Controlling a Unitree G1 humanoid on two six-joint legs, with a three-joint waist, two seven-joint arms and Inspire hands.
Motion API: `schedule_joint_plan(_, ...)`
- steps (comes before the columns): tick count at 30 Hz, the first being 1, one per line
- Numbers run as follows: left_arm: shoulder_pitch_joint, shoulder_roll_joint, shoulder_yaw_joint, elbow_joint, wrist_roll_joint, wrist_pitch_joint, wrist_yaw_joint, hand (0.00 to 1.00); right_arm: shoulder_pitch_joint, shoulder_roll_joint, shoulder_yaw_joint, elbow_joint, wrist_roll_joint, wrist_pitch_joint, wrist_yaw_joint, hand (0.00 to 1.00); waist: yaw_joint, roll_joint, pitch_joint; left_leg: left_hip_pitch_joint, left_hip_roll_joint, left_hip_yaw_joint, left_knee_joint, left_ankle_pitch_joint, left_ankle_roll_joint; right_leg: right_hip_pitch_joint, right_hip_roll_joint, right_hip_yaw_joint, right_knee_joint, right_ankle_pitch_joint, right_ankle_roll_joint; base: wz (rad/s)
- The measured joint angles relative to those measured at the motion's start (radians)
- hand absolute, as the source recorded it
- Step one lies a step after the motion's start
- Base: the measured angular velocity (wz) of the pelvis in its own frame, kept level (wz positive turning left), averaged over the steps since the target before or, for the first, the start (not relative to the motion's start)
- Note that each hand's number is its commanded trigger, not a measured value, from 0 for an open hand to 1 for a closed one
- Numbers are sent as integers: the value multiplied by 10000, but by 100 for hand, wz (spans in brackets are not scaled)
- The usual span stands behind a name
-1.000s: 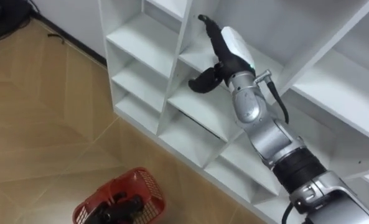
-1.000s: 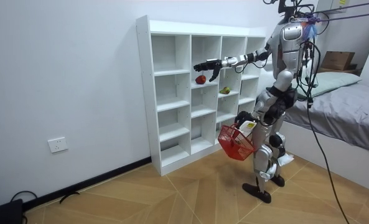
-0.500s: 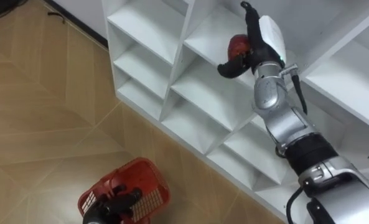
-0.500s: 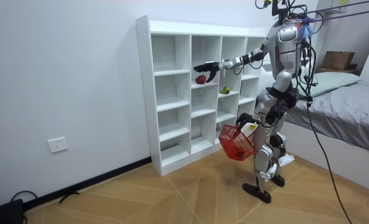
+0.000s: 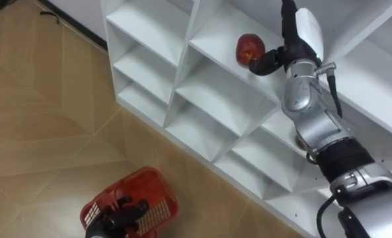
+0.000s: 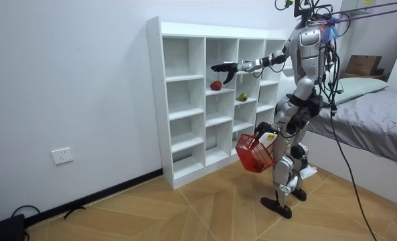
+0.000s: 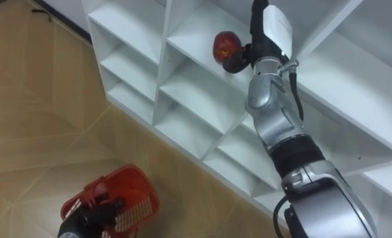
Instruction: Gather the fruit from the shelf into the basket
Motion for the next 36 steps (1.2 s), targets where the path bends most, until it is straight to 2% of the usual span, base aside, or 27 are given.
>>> schedule_joint_plan(3,-33,-6,-18,-57,8,-24,6,100,-6,-8,-269,0,-5,-128,-67,0,-54,0,0,-266,6,-34,121,1,2,-187,10,-35,24,30,-46,3)
schedule_joint_plan(12,-83,-1,-26,-1,-1,-24,5,100,-5,-7,-227,69,6,-209,-108,0,-167,5,4,-351,-1,-24,105,33,18,-313,7,51,44,65,-50,0)
schedule_joint_plan(15,-119,-21,-31,6,-5,3,5,100,-8,-4,-205,316,-8,-361,-95,0,-158,39,34,-364,-5,-45,99,33,18,-310,7,46,32,64,-49,2)
schedule_joint_plan(22,-350,-71,-78,320,-88,24,0,100,-8,-3,124,617,205,-383,87,0,-108,80,71,-382,-2,-30,73,34,18,-334,12,48,6,64,-48,0)
schedule_joint_plan(27,-434,-164,-36,377,-67,23,0,100,-7,-3,171,1086,793,-395,385,0,126,113,98,-389,5,-30,70,33,17,-347,13,38,5,64,-48,0)
schedule_joint_plan(36,-707,-300,-19,663,6,30,-2,100,-13,-3,167,1887,793,-431,656,0,467,127,121,-459,5,-52,34,36,14,-437,17,11,8,64,-48,0)
